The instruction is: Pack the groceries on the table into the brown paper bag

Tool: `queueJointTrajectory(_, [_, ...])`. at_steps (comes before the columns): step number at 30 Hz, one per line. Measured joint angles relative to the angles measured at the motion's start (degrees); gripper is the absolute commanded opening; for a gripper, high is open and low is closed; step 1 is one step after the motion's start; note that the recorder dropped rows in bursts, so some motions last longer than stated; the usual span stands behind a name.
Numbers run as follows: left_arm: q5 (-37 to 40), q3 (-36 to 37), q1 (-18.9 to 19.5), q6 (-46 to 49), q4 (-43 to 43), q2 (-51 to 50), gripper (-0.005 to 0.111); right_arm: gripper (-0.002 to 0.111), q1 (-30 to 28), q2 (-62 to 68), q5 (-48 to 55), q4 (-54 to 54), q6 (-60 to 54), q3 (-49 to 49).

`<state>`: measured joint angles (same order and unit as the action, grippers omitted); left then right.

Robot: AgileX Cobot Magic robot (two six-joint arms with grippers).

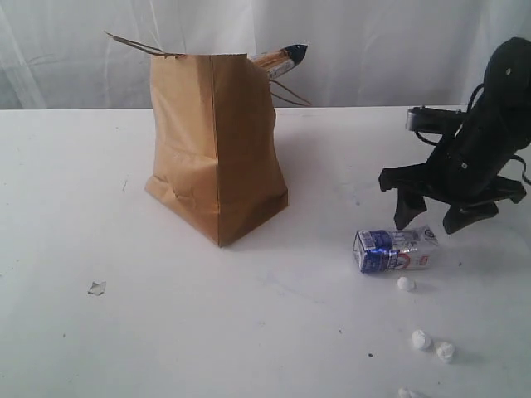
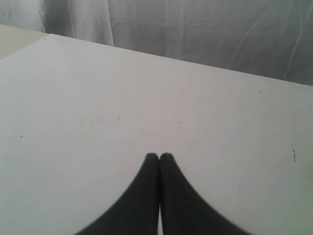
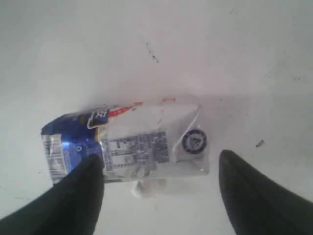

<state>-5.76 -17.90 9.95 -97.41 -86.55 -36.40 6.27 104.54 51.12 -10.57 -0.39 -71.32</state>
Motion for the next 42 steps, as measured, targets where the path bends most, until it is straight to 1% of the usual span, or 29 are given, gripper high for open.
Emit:
queueJointTrajectory(2, [-0.76, 0.0, 0.0, 0.03, -0.11, 0.0, 0.0, 0.063, 0.0, -1.34, 0.53, 0.19, 0.39, 0.0])
queueJointTrajectory(4, [-2.63, 0.0, 0.0, 0.49, -0.18, 0.0, 0.0, 0.062, 0.0, -2.42, 0.53, 0.0, -1.65, 0.0])
queueJointTrajectory(6, [-8.46, 0.0, 0.0, 1.24, -0.18, 0.0, 0.0, 0.062, 0.39, -3.08, 1.41, -2.39, -15.25, 0.0])
queueJointTrajectory(7, [-10.71, 0.0, 0.0, 0.77, 0.12, 0.0, 0.0, 0.062, 0.99, -3.24, 2.42, -2.76, -24.99, 0.0])
queueJointTrajectory(8, [-10.69, 0.0, 0.0, -0.93, 0.61, 0.04, 0.0, 0.062, 1.7, -3.29, 2.67, -3.03, -31.98, 0.0])
queueJointTrajectory(9, [-7.33, 0.0, 0.0, -4.56, 1.68, 0.04, 0.0, 0.062, 2.82, -3.29, 1.58, -3.94, -40.02, 0.0])
queueJointTrajectory(10, [-4.1, 0.0, 0.0, -7.16, 2.16, 0.04, 0.0, 0.062, 3.56, -3.29, -0.17, -4.17, -43.32, 0.0])
queueJointTrajectory(11, [1.61, 0.26, 0.0, -8.99, 2.29, 0.04, 0.0, 0.062, 4.93, -2.85, -2.82, -4.74, -48.37, 0.0])
queueJointTrajectory(13, [5.08, 0.7, 0.0, -8.24, 1.39, 0.04, 0.0, 0.062, 6.08, -1.56, -5.17, -4.78, -53.53, 0.0])
queueJointTrajectory(15, [5.23, 1.21, 0.0, -6.97, 0.12, 0.04, 0.0, 0.062, 6.87, -0.03, -5.56, -4.78, -57.02, 0.0])
queueJointTrajectory(18, [2.39, 1.51, -0.12, -6.94, -0.36, 0.36, 0.0, 0.062, 7.28, 2.08, -4.86, -4.53, -59.35, 0.0])
queueJointTrajectory(20, [0.96, 1.61, -0.77, -7.97, -0.36, 1.03, 0.0, 0.062, 7.34, 2.86, -4.43, -3.72, -59.81, 0.0])
queueJointTrajectory(24, [0.58, 1.71, -3.26, -9.01, -0.36, 4.3, 0.0, 0.062, 7.34, 3.74, -3.12, -1.85, -60.24, 0.0])
queueJointTrajectory(26, [0.58, 1.71, -3.63, -9.15, -0.47, 6.19, 0.0, 0.061, 7.34, 4.11, -2.35, -1.44, -60.47, 0.0])
queueJointTrajectory(27, [0.76, 1.71, -3.76, -9.15, -0.47, 7.54, 0.0, 0.06, 7.34, 4.54, -2.36, -1.2, -60.57, 0.0])
queueJointTrajectory(29, [0.76, 1.71, -3.78, -9.29, -0.47, 9.7, 0.0, 0.053, 7.34, 4.99, -2.36, -0.97, -60.72, 0.0])
queueJointTrajectory(35, [-1.57, 1.71, -3.87, -7.24, -2.23, 17.52, 0.0, 0.025, 7.34, 5.13, -2.36, -0.97, -60.85, 0.0])
queueJointTrajectory(39, [-2.68, 1.71, -3.87, -5.86, -3.8, 18.7, 0.0, 0.009, 7.34, 4.89, -2.36, -0.84, -58.87, 0.0])
queueJointTrajectory(42, [-3.03, 1.71, -3.87, -5.6, -4.37, 18.79, 0.0, 0.0, 7.34, 3.58, -2.36, -0.55, -56.9, 0.0])
